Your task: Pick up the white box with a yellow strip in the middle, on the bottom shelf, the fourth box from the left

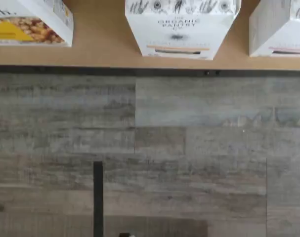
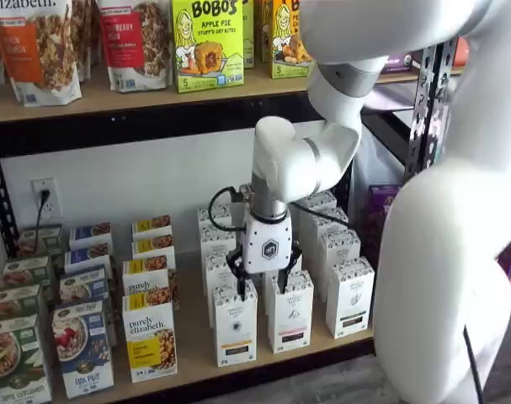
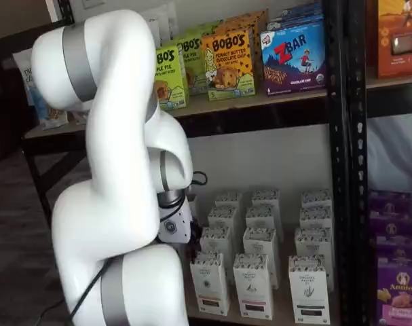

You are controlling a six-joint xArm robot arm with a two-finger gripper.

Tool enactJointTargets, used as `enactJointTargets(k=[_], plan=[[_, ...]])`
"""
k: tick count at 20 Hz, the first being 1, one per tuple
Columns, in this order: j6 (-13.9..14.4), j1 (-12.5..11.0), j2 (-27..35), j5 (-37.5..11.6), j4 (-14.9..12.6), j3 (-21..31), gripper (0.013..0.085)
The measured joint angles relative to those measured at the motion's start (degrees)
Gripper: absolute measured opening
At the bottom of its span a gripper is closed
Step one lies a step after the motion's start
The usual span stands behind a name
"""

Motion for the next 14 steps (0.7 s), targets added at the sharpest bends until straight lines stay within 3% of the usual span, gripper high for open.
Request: enactJointTargets(k=[9,14], plan=[[-1.0,-1.1,6.5,-1.4,-0.3,-4.4,0.085],[0.7,-1.3,10.4,-3.2,-2.4,-7.5,0.085]])
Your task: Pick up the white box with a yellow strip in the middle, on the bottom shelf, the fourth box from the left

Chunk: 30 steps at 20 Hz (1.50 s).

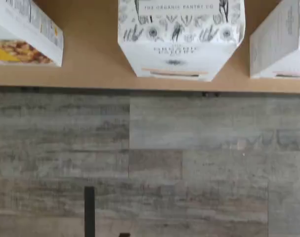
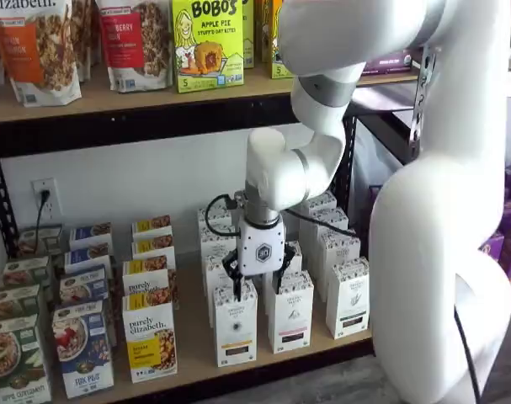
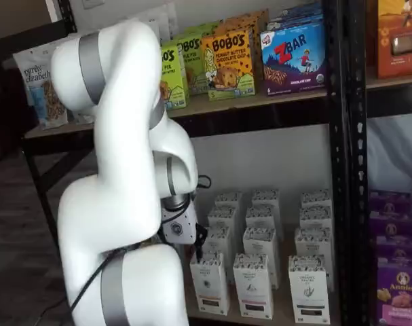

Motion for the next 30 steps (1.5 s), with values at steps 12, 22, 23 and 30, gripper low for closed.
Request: enactJointTargets(k=[12,22,23,30], plan=[[-1.0,-1.5,9.6,-1.0,-0.6,-8.6,0.085],[-1.9,-2.7,18.5,-2.5,-1.0,-16.5,0.085],[-2.2,-2.8,19.3,-2.4,-0.7,-17.3,0.085],[-4.5,-3.5,24.5,-1.9,1.0,-22.7,0.085]])
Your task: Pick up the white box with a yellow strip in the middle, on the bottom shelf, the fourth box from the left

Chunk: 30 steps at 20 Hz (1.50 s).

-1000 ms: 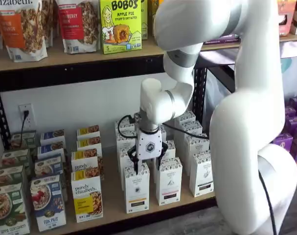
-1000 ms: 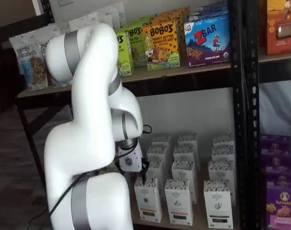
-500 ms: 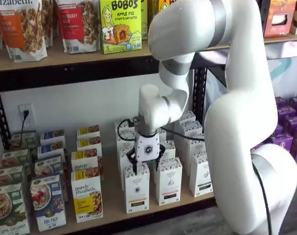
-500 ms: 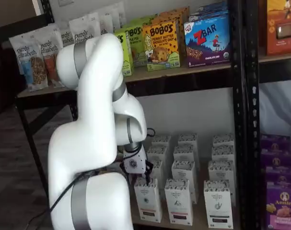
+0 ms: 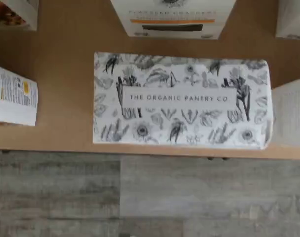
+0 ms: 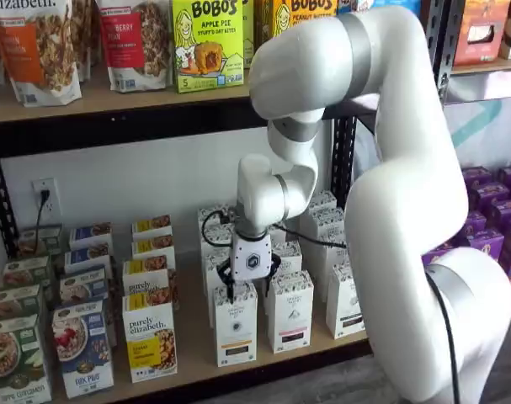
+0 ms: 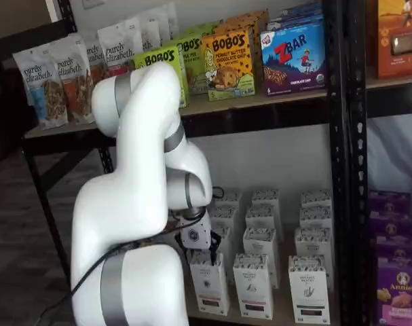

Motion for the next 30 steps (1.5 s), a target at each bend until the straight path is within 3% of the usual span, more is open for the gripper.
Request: enactJointTargets(k=[10,17,30], plan=[[0.6,-0.7,7.6,0.7,-1.4,-9.8,0.085],[-0.1,-0.9,11.2,3.9,-0.6,-16.0,0.085],[-1.7,-0.6,10.6,4.7,1.4,-16.8,0.085]])
